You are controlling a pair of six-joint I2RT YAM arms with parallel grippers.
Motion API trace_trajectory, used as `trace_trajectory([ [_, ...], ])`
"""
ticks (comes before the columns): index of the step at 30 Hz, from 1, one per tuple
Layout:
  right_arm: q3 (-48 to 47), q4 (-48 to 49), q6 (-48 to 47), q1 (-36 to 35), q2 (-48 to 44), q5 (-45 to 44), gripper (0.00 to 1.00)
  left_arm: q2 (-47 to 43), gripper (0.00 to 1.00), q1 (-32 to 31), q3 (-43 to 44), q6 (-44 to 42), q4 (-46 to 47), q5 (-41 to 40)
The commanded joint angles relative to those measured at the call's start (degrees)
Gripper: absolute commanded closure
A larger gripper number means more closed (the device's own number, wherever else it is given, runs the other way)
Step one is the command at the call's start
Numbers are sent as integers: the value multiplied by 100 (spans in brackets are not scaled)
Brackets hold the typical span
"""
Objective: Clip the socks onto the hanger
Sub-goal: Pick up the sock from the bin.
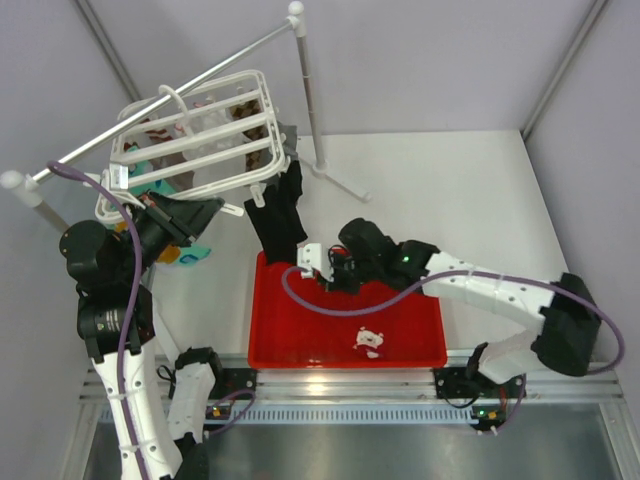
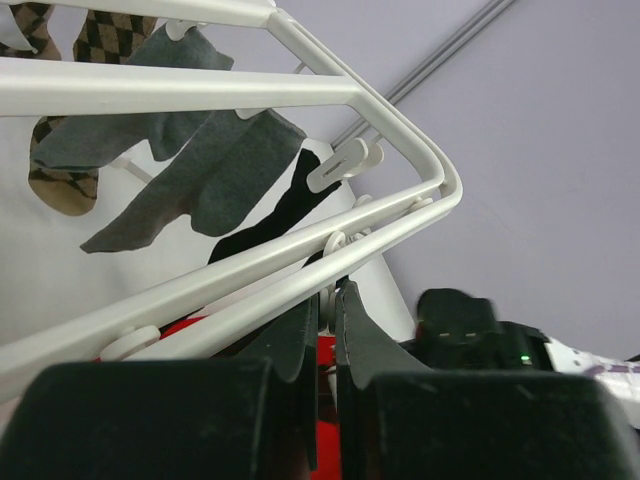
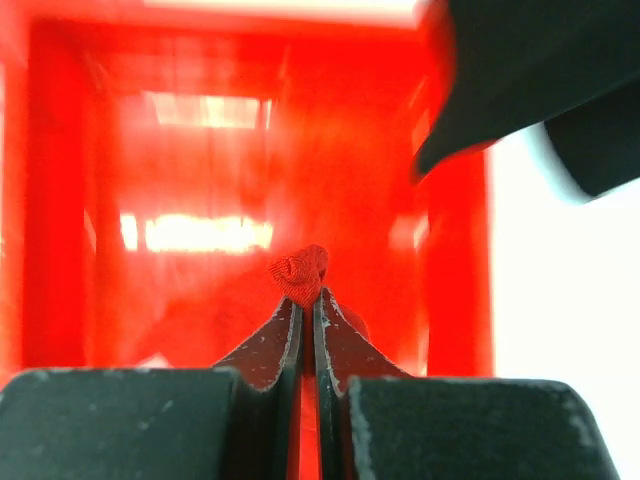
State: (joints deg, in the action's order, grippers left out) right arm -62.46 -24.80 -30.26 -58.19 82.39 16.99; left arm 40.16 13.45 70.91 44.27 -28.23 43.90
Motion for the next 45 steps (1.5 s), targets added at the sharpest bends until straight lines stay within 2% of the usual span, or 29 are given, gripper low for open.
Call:
trace_trajectory([
  [1,-320,704,828,-139,-767,419,100,44,100,8,89,38,98,-48],
  [7,-145,1407,1558,-210,-1339,200,100,53,100,-1,107,38,107,-57],
  [14,602,1153,1357,-105,-761,-91,100,44,100,8,107,38,107,-66],
  [18,832,942,1487,631,-365,-74,100,44,100,8,150,3,45,-75],
  [21,971,1117,1601,1150,-407,23,100,27,100,0,160,-41,2,-101],
  [25,1033,985,1839,1451,-566,120,100,44,100,-1,159,-41,1,-101],
  [29,1122,889,2522,1705,-619,-178,100,53,100,8,151,-41,-7,-101],
  [31,1060,827,2665,1820,-584,109,100,62,100,0,159,-59,-16,-83],
  [34,937,1107,2849,1777,-802,331,100,88,100,8,159,-68,-7,-75],
  [41,788,2197,4552,1242,-1278,217,100,106,100,0,159,-6,28,-92],
  [45,735,2435,5240,890,-1217,42,100,115,100,-1,221,-94,-69,-101],
])
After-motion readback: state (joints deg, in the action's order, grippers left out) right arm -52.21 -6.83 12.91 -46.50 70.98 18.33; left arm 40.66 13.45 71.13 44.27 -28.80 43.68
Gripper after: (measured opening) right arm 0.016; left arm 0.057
